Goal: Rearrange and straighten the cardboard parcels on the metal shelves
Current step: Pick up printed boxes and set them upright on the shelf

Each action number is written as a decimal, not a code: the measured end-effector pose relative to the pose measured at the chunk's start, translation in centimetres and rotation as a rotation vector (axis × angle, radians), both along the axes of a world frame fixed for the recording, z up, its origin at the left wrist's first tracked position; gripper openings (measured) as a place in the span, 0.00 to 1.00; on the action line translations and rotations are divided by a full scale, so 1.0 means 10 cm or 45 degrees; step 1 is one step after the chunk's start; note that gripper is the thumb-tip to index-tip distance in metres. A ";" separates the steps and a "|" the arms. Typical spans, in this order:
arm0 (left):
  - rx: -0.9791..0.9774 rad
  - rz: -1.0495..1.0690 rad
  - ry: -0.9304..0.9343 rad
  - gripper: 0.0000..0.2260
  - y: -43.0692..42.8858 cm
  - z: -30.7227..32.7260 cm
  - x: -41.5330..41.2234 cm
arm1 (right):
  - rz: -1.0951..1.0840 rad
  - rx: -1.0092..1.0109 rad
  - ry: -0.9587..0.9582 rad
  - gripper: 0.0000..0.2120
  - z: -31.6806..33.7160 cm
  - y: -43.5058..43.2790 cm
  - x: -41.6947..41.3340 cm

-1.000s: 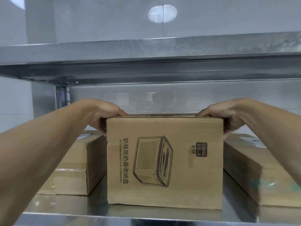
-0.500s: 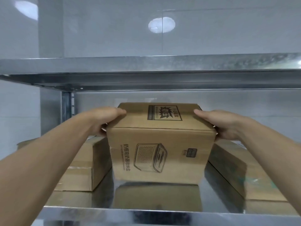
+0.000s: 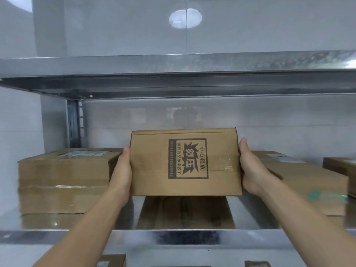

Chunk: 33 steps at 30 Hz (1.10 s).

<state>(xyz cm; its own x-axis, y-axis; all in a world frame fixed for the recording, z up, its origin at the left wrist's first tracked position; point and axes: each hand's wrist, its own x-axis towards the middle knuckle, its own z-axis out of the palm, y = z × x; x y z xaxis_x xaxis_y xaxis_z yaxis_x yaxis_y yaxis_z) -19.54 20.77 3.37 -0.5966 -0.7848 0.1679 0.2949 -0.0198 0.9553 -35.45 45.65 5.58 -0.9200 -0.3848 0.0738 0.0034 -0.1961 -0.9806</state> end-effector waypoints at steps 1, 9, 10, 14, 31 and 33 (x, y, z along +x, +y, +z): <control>0.006 0.018 0.001 0.22 0.01 -0.07 -0.02 | -0.003 -0.013 -0.024 0.35 -0.05 -0.02 -0.02; 0.172 -0.047 -0.001 0.25 -0.04 -0.30 -0.05 | -0.102 -0.071 -0.087 0.33 -0.38 -0.20 -0.11; 0.189 -0.063 -0.013 0.25 -0.02 -0.28 -0.04 | -0.114 -0.073 -0.092 0.33 -0.40 -0.22 -0.11; 0.255 -0.071 -0.009 0.33 -0.10 -0.40 -0.11 | -0.107 -0.105 -0.121 0.31 -0.50 -0.27 -0.11; 0.261 -0.112 -0.030 0.31 -0.14 -0.39 -0.11 | -0.181 -0.087 -0.062 0.28 -0.55 -0.25 -0.14; 0.178 -0.061 -0.014 0.25 -0.15 -0.26 -0.06 | -0.176 -0.072 -0.031 0.24 -0.51 -0.21 -0.14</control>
<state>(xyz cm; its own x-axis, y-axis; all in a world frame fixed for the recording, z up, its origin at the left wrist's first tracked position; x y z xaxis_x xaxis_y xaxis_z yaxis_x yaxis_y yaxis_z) -20.16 19.24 0.78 -0.6352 -0.7706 0.0519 0.2800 -0.1671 0.9453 -36.82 43.52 0.52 -0.9657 -0.2503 0.0690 -0.0039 -0.2515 -0.9678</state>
